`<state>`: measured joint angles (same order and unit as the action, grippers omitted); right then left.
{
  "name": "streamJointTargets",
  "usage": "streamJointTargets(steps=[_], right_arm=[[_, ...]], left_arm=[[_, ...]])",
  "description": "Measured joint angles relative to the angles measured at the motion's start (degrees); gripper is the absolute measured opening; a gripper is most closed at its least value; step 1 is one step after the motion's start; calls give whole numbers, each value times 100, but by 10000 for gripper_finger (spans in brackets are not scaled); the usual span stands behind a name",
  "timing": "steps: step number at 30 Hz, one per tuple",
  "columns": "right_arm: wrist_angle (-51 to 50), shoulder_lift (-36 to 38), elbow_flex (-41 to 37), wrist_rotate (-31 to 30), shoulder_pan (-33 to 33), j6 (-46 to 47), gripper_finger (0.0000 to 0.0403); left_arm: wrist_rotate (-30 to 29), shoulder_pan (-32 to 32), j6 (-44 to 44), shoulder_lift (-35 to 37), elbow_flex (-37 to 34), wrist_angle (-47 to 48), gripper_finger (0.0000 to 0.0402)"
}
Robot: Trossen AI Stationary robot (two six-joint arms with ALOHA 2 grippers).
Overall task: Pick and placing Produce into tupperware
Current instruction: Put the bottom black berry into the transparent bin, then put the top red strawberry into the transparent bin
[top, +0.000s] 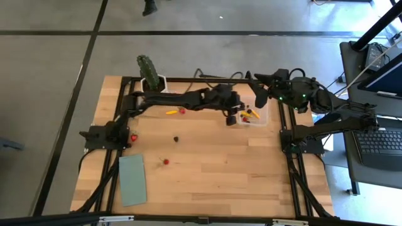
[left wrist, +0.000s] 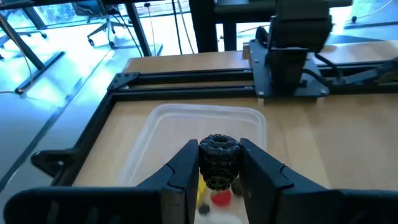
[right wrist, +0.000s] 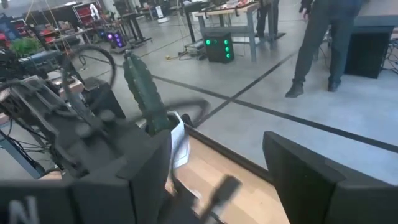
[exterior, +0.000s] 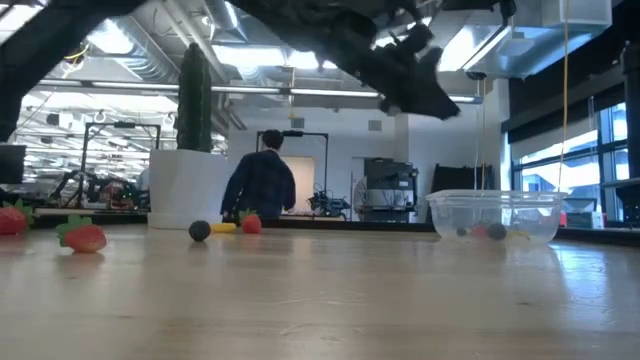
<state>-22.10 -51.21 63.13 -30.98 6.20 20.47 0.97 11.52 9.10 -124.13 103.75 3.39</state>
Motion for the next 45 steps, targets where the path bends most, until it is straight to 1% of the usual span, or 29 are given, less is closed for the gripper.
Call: streamJointTargets(steps=[2,5,10,14,19,26,30,34,37,40,45], right_arm=[[-27,1,0,1,-1,0,255],[-117,1,0,4,-4,0,255],[-406,5,0,5,-13,7,255],[-596,5,0,13,-13,24,255],[-677,5,0,13,-13,22,255],[-710,5,0,11,-13,7,255],[-790,5,0,11,-13,4,255],[-816,26,-1,10,-13,4,255],[-821,83,-2,9,-11,4,255],[-819,152,-2,9,-11,4,255],[-825,226,-2,6,-11,3,255]], left_arm=[[-57,-1,-9,-365,349,-5,84],[-54,12,-246,-860,744,39,84],[-67,27,-572,-1451,1063,46,84],[-67,27,-603,-1646,1073,106,84],[-67,61,-601,-1651,1081,239,85],[-74,86,-599,-1651,1081,146,155],[-74,84,-591,-1651,1081,142,170],[-308,106,-419,-1465,1075,228,173],[-587,123,-166,-1132,1075,380,174],[-837,135,139,-688,1077,556,174],[-887,178,175,245,1079,1142,175]])
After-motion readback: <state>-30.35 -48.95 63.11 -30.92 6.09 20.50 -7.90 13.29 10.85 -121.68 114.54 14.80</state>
